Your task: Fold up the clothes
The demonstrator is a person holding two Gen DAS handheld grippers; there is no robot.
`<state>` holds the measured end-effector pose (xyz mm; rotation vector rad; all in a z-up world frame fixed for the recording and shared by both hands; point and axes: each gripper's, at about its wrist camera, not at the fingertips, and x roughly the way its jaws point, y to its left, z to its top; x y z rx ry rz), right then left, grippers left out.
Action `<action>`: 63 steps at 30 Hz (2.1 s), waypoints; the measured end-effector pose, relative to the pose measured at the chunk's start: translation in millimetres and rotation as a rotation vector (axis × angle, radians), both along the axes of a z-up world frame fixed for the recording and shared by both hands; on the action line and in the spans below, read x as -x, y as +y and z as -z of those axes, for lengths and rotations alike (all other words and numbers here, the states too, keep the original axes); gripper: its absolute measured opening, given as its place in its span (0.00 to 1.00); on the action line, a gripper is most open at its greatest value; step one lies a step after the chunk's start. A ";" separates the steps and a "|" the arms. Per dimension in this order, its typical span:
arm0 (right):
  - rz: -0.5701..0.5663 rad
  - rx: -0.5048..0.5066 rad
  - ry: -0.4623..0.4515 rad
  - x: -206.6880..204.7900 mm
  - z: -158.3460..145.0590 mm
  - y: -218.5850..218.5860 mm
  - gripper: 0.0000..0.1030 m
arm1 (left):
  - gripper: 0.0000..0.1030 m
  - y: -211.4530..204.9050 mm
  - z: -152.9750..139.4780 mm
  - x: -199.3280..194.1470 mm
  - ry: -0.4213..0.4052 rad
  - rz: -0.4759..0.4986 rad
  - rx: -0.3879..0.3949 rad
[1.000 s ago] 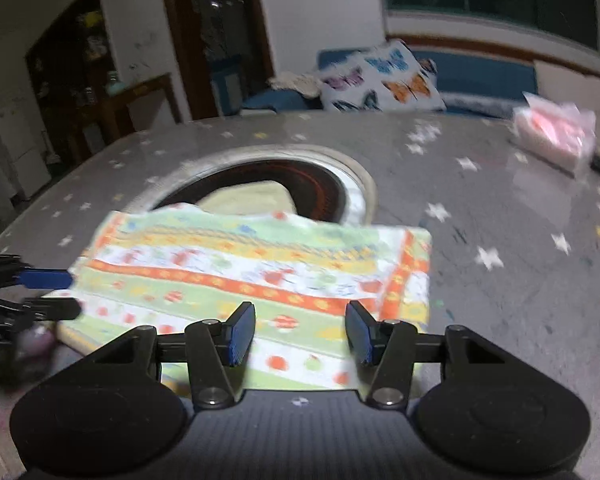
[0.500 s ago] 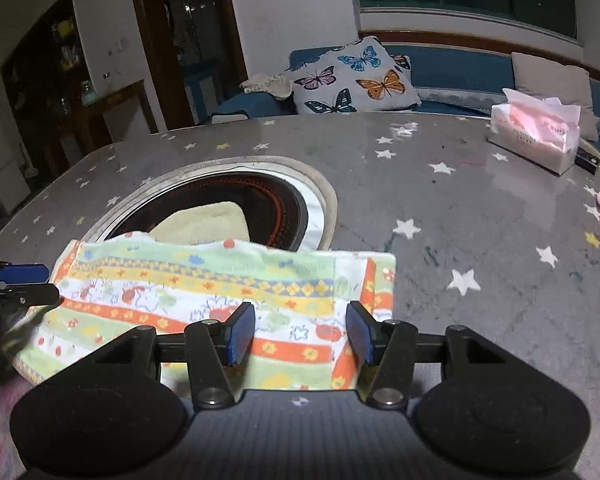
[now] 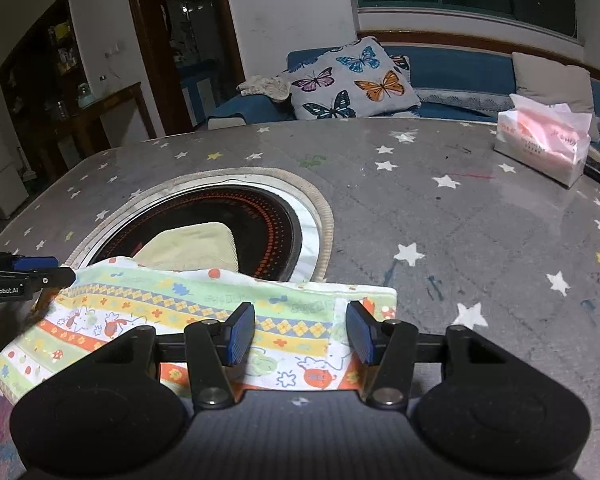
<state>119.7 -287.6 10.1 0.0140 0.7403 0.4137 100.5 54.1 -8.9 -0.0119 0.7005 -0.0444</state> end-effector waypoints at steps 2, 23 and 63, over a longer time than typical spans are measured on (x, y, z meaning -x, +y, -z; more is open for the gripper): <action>-0.002 0.000 -0.004 1.5 -2.2 -0.4 0.50 | 0.52 3.5 -3.9 8.4 -0.017 0.000 0.000; -0.330 0.081 -0.090 72.6 -31.2 81.5 0.52 | 0.71 28.8 -12.7 46.3 -0.023 -0.056 0.000; -0.646 0.168 -0.240 140.7 -42.2 171.6 0.09 | 0.81 40.8 -12.2 50.5 0.192 -0.199 0.739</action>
